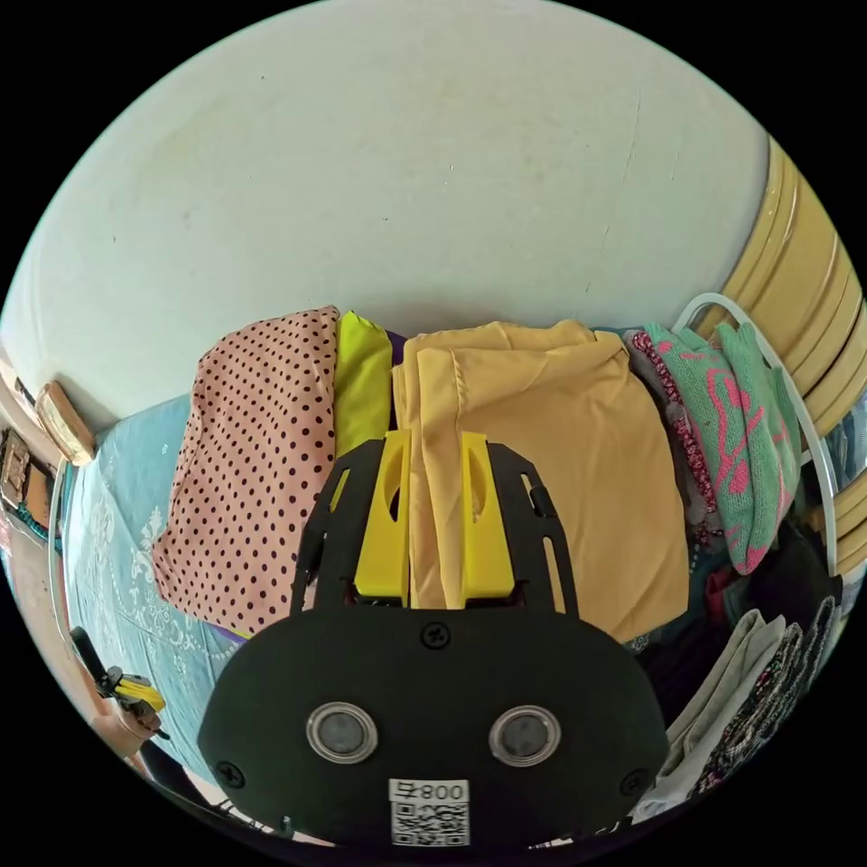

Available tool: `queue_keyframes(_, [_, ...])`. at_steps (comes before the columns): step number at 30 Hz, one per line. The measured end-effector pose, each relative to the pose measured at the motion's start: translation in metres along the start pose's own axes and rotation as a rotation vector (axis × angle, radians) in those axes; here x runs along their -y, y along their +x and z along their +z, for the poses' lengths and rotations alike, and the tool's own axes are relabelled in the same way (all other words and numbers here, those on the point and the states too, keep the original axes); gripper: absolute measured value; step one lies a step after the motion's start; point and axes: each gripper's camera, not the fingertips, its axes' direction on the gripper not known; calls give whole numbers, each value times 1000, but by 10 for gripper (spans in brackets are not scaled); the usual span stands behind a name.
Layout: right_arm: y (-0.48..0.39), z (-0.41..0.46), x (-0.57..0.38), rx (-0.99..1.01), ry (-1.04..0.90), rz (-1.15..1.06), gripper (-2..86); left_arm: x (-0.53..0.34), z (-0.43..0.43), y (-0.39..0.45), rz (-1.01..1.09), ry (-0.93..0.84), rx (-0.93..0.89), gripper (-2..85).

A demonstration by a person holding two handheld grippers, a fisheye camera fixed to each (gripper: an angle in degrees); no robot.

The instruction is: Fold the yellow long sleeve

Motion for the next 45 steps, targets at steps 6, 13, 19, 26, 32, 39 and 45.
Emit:
queue_keyframes(6, [-28, 21, -20, -157, -27, -16, 43, -33, -19, -3, -18, 10, 38, 1])
queue_keyframes(13, [-39, -4, -72, -86, 29, 29, 7, -67, -20, -1, -49, 5, -18, 1])
queue_keyframes(19, [-34, -69, -140, 79, 156, 90, 4, -96, -26, 26, 31, -47, 3, 1])
queue_keyframes(26, [-47, -174, -231, 224, 300, 86, 3, -140, -55, 65, 68, -8, -38, 1])
queue_keyframes(32, [-87, -280, -297, 305, 413, -13, 3, -184, -87, 104, 104, 47, -43, 2])
queue_keyframes(39, [-142, -413, -376, 374, 560, -158, 2, -243, -127, 158, 184, 136, -28, 3])
queue_keyframes(45, [-189, -511, -458, 515, 625, -284, 2, -295, -153, 198, 244, 231, 49, 17])
